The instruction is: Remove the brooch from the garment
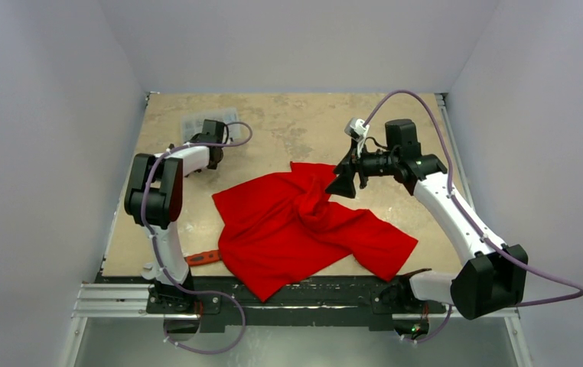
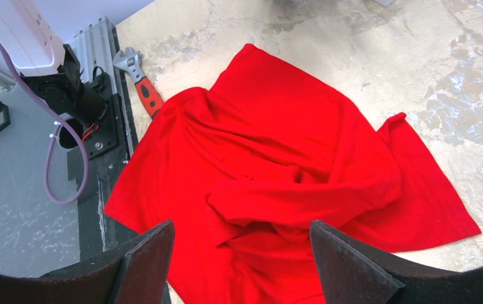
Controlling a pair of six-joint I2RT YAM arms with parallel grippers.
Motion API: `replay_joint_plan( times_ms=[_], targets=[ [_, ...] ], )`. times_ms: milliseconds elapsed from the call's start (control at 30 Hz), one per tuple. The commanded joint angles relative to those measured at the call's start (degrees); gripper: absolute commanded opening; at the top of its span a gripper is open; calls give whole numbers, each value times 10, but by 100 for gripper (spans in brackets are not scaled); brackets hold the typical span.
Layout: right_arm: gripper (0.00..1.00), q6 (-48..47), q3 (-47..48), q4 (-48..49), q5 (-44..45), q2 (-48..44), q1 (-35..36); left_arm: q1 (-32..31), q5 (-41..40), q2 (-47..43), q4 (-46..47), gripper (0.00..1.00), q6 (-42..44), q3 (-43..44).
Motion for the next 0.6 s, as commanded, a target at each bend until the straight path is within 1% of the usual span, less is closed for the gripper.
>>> replay_joint_plan(
  times_ms=[0, 67, 100, 200, 267, 400, 467, 533, 567],
  targets=[
    [81, -11, 2, -1, 6, -7, 2, 2, 8, -6, -15, 33, -18, 9],
    [81, -12, 0, -1, 6, -8, 2, 2, 13, -10, -24, 43, -23, 10],
    [81, -14, -1, 0, 6, -8, 1, 2, 15, -11, -29, 45, -23, 10],
    [81, -15, -2, 0, 6, -8, 2, 1, 21, -16, -43, 48, -25, 15],
    [81, -15, -2, 2, 6, -8, 2, 1, 31, -21, -59, 54, -32, 22],
    [81, -14, -3, 2, 3, -8, 1, -4, 52, -31, -91, 56, -34, 32],
    [81, -11, -3, 2, 4, -9, 1, -7, 64, -37, -101, 68, -34, 33],
    [81, -11, -3, 2, 5, -9, 2, -8, 75, -44, -113, 70, -41, 36],
    [81, -11, -3, 0, 7, -10, 2, -9, 85, -47, -124, 80, -47, 40]
  ],
)
